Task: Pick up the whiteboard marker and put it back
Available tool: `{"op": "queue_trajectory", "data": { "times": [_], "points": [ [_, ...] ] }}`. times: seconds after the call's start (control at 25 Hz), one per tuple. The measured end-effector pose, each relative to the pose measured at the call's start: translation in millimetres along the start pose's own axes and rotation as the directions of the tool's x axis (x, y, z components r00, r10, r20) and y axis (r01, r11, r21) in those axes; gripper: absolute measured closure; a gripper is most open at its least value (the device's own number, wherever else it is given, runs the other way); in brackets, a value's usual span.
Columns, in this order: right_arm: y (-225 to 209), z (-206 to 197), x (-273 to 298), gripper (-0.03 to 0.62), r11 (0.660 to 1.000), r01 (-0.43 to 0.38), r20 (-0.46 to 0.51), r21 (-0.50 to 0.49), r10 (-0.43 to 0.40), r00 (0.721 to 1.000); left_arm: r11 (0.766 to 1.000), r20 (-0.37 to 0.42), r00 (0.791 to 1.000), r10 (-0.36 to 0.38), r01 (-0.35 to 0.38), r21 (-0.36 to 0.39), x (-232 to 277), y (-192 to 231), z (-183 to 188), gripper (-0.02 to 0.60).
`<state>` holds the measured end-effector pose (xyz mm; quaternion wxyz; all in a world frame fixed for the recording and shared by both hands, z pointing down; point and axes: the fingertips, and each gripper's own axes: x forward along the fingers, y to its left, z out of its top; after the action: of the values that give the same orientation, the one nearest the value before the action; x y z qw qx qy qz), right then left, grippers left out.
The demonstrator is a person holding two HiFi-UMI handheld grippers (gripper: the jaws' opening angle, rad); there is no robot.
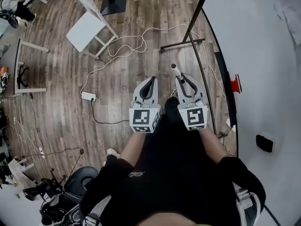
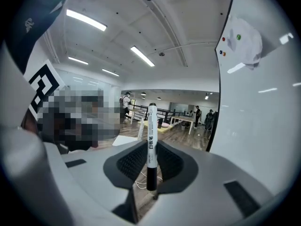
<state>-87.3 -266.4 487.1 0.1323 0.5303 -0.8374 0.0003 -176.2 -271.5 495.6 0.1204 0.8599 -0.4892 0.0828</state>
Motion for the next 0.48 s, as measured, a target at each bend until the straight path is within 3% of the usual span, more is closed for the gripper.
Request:
{"op": "queue_trajectory", "data": {
  "times": [0.24, 0.48],
  "points": [
    [-50.6, -12.0, 37.5, 0.537, 0.999, 0.04, -0.041, 0.024, -0.039, 0.998, 0.997, -0.029, 0.998, -0.048, 0.049, 0.053, 62.8, -1.9, 14.2, 0.574],
    [-140.0, -38.8, 42.2, 0.537, 0.984, 0.171, -0.092, 0.058, -0.165, 0.982, 0.973, -0.048, 0.982, -0.184, 0.189, 0.133, 145.7, -46.2, 32.6, 0.574]
  ]
}}
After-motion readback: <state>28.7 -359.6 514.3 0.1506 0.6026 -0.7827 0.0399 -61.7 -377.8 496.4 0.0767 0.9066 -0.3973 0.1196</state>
